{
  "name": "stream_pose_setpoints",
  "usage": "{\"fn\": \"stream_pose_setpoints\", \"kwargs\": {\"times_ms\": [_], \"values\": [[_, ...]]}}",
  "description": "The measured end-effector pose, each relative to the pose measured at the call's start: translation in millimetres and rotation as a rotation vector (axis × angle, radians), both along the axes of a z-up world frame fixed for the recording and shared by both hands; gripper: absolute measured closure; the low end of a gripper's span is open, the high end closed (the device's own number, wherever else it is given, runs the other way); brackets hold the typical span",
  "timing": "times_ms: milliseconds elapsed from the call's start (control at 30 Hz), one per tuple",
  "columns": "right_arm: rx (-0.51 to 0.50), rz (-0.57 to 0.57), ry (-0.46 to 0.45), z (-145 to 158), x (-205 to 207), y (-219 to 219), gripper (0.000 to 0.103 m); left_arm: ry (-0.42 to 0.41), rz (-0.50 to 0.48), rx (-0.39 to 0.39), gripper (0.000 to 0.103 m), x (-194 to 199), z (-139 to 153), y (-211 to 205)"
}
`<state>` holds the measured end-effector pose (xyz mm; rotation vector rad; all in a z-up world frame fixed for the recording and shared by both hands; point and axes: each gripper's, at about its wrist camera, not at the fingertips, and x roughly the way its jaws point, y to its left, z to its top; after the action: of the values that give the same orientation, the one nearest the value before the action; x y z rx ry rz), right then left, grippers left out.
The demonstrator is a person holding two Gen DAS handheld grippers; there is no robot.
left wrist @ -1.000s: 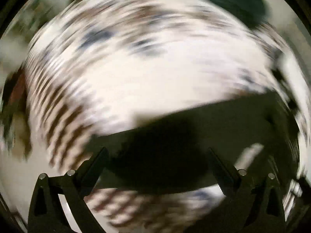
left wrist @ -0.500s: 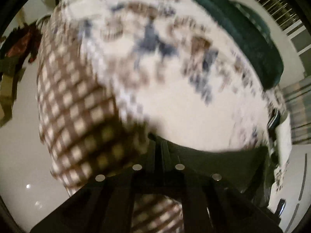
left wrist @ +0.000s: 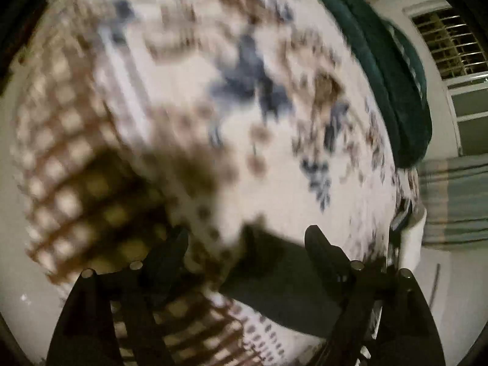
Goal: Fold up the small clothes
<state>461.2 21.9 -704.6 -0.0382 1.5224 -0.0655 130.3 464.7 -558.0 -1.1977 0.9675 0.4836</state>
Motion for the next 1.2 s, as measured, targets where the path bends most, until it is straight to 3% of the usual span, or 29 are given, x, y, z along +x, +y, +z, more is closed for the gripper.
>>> {"fn": "stream_pose_setpoints", "kwargs": {"times_ms": [67, 100, 133, 167, 400, 567, 600, 633, 700, 767, 867, 1000, 1067, 1133, 1200], "values": [[-0.006, -0.006, 0.011, -4, -5, 2, 0.000, 0.010, -0.036, -0.021, 0.028, 14, -16, -14], [-0.008, -0.007, 0.014, -5, -6, -1, 0.000, 0.023, -0.055, 0.013, 0.030, 23, -18, -22], [-0.011, -0.008, 0.017, -6, -9, 0, 0.000, 0.014, -0.077, 0.056, 0.070, 30, -14, -28], [-0.018, -0.006, 0.019, -8, -12, 0, 0.000, 0.014, -0.098, 0.076, 0.100, 35, -11, -31], [-0.033, -0.010, 0.008, -9, -20, 9, 0.000, -0.044, -0.030, 0.209, 0.100, 37, 29, 8], [-0.026, -0.025, -0.003, -6, -11, 7, 0.000, -0.025, -0.043, 0.221, 0.097, 54, 14, 40], [-0.023, -0.027, -0.001, -5, -9, 5, 0.000, -0.015, -0.042, 0.184, 0.097, 57, 6, 43], [-0.020, -0.028, 0.000, -6, -4, -2, 0.000, -0.014, -0.039, 0.143, 0.093, 55, 0, 46], [-0.016, -0.029, -0.004, -5, -4, -3, 0.000, -0.007, -0.004, 0.067, 0.075, 43, -8, 47], [-0.014, -0.032, -0.012, -2, -6, -2, 0.000, -0.052, 0.053, 0.024, 0.043, 22, -6, 42], [-0.019, -0.046, -0.031, 6, -3, -2, 0.000, -0.084, 0.167, -0.034, 0.034, -11, -6, 24], [-0.016, -0.070, -0.040, 8, -1, -11, 0.000, -0.135, 0.245, -0.151, 0.034, -10, -30, 5], [-0.008, -0.081, -0.037, 9, 0, -14, 0.000, -0.155, 0.260, -0.144, 0.034, 6, -36, 4], [-0.002, -0.087, -0.043, 11, 0, -20, 0.000, -0.144, 0.256, -0.072, 0.037, 27, -32, 5], [0.002, -0.082, -0.052, 14, 3, -26, 0.000, -0.129, 0.200, 0.040, 0.095, 49, -17, 5]]}}
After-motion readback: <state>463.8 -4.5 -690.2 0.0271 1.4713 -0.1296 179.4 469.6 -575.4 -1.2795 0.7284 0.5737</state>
